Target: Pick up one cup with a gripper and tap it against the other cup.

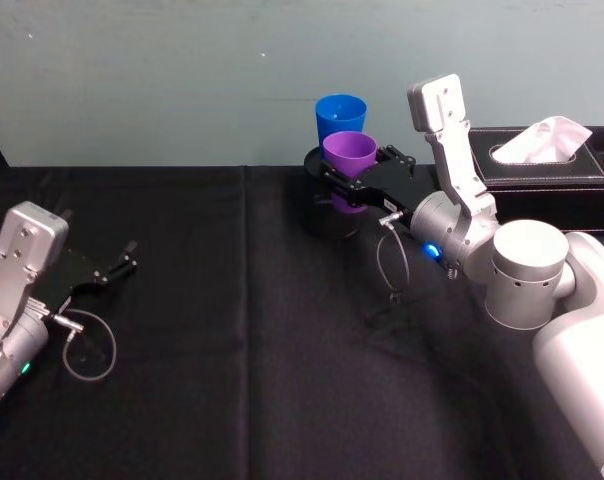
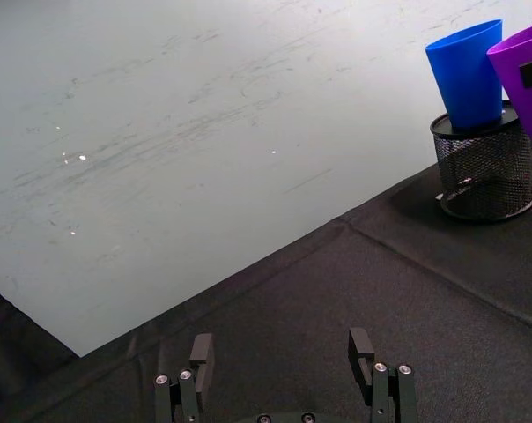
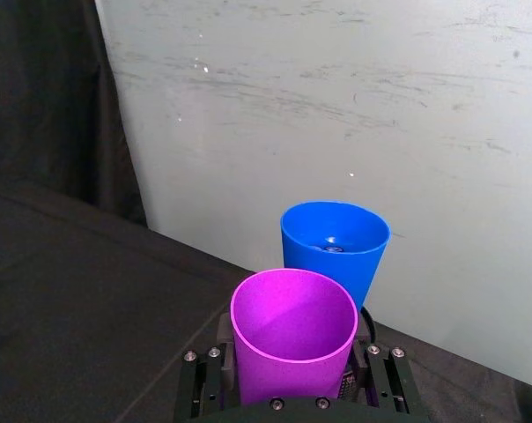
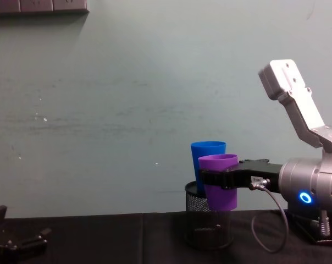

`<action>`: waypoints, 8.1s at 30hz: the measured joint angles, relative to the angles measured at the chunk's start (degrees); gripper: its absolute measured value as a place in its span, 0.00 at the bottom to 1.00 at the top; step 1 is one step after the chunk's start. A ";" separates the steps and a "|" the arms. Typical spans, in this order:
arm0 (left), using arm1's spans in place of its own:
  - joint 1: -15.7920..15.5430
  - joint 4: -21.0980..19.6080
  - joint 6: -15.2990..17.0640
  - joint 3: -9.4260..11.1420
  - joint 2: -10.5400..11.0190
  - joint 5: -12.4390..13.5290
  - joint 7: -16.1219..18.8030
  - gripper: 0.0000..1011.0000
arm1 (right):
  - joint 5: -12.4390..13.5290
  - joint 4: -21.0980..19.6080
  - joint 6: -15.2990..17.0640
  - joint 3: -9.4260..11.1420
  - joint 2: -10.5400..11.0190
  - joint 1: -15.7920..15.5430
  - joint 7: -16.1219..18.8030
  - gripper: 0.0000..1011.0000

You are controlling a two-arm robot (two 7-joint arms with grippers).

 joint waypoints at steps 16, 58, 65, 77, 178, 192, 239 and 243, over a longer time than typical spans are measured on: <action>0.00 0.00 0.00 0.00 0.00 0.00 0.00 0.99 | 0.00 0.01 0.00 0.00 0.00 0.00 0.00 0.73; 0.00 0.00 0.00 0.00 0.00 0.00 0.00 0.99 | 0.00 0.00 0.00 0.00 0.00 0.00 0.00 0.73; 0.00 0.00 0.00 0.00 0.00 0.00 0.00 0.99 | 0.00 0.01 0.00 0.00 0.00 0.00 0.00 0.73; 0.00 0.00 0.00 0.00 0.00 0.00 0.00 0.99 | 0.00 0.00 0.00 0.00 0.00 0.00 0.00 0.73; 0.00 0.00 0.00 0.00 0.00 0.00 0.00 0.99 | 0.00 0.00 0.00 0.00 0.00 0.00 0.00 0.73; 0.00 0.00 0.00 0.00 0.00 0.00 0.00 0.99 | 0.00 0.01 0.00 0.00 0.00 0.00 0.00 0.73; 0.00 0.00 0.00 0.00 0.00 0.00 0.00 0.99 | 0.00 0.00 0.00 0.00 0.00 0.00 0.00 0.73; 0.00 0.00 0.00 0.00 0.00 0.00 0.00 0.99 | 0.00 0.01 0.00 0.00 0.00 0.00 0.00 0.73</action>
